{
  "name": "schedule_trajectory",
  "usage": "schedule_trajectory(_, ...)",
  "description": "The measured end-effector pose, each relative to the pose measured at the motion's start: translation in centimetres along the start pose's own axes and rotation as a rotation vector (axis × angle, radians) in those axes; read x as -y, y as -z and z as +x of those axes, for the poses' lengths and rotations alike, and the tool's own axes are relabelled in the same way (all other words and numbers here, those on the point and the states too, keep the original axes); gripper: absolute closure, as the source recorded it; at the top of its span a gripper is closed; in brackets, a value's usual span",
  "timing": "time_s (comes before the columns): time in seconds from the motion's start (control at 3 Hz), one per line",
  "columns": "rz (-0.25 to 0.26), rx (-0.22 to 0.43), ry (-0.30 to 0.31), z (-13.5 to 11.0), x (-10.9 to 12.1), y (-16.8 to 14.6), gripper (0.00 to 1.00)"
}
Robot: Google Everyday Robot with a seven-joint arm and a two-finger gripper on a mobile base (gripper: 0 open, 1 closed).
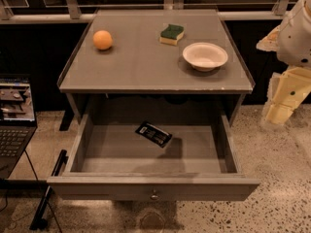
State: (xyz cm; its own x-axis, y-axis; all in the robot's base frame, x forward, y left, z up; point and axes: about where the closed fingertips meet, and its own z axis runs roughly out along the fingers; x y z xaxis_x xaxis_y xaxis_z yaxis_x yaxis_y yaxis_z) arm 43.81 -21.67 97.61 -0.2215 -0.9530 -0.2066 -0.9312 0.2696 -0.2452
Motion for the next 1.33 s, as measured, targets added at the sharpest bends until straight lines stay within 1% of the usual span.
schedule_trajectory(0.33,0.000,0.000,0.000,0.0,0.0,0.0,0.00)
schedule_trajectory(0.67,0.022,0.039,-0.019,-0.2,0.0,-0.1,0.00)
schedule_trajectory(1.0,0.067,0.121,-0.123,-0.4,-0.3,-1.0,0.00)
schedule_trajectory(1.33,0.111,0.223,-0.223,-1.0,0.1,-3.0,0.00)
